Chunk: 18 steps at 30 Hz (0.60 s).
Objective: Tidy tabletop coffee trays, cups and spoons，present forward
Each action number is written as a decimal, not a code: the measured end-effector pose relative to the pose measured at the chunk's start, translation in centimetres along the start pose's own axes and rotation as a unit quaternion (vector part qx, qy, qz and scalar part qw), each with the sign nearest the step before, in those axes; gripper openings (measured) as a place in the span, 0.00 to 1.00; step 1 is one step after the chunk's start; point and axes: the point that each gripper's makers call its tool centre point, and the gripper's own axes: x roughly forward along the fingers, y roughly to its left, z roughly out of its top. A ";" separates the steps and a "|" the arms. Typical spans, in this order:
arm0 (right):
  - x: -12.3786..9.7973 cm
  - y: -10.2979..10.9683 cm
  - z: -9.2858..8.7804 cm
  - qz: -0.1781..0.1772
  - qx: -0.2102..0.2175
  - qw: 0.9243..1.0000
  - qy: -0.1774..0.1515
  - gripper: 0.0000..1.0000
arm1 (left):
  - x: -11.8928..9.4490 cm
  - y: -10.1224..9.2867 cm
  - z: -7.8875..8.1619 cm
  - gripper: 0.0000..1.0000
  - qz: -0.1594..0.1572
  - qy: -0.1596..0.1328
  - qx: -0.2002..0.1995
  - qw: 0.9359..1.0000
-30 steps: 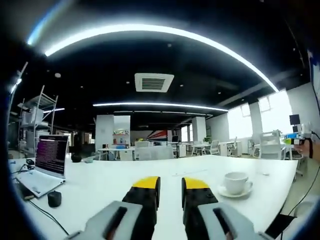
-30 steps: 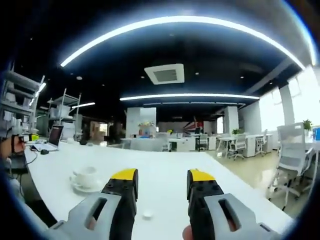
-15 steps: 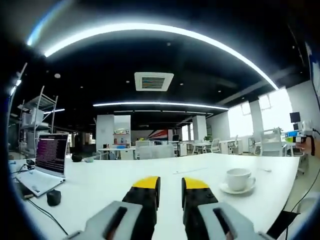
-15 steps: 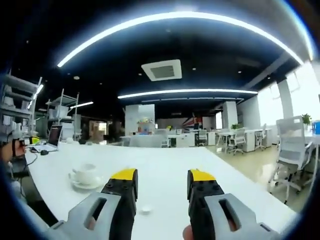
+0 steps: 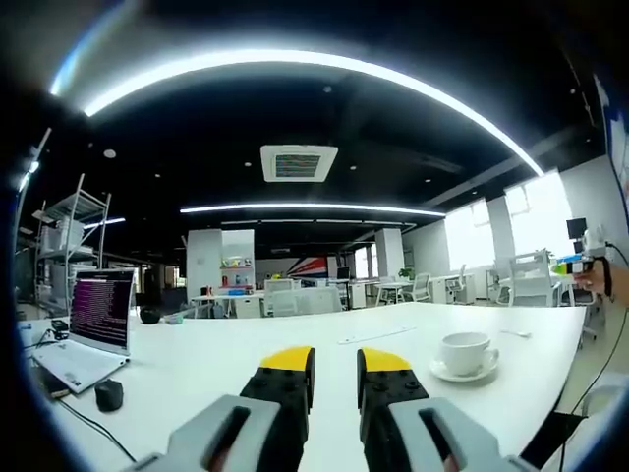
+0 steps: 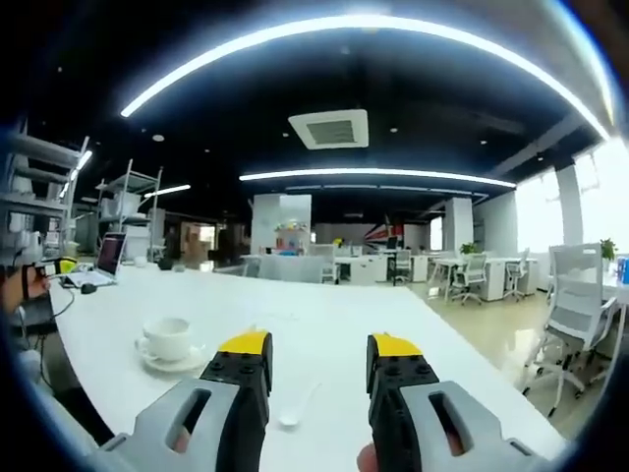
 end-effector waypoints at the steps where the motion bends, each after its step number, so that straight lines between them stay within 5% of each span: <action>1: 0.3 0.0 0.1 0.001 -0.003 1.000 0.003 0.38 | 0.0 0.0 -0.1 0.19 0.000 0.003 0.002 1.000; 11: 3.8 1.2 0.1 0.039 -0.015 0.997 0.064 0.38 | -0.4 0.1 0.1 0.19 -0.015 0.011 0.010 1.000; 18: 6.0 1.4 -1.1 0.054 -0.037 0.991 0.119 0.37 | 0.0 -1.1 1.3 0.19 -0.064 0.027 0.041 0.997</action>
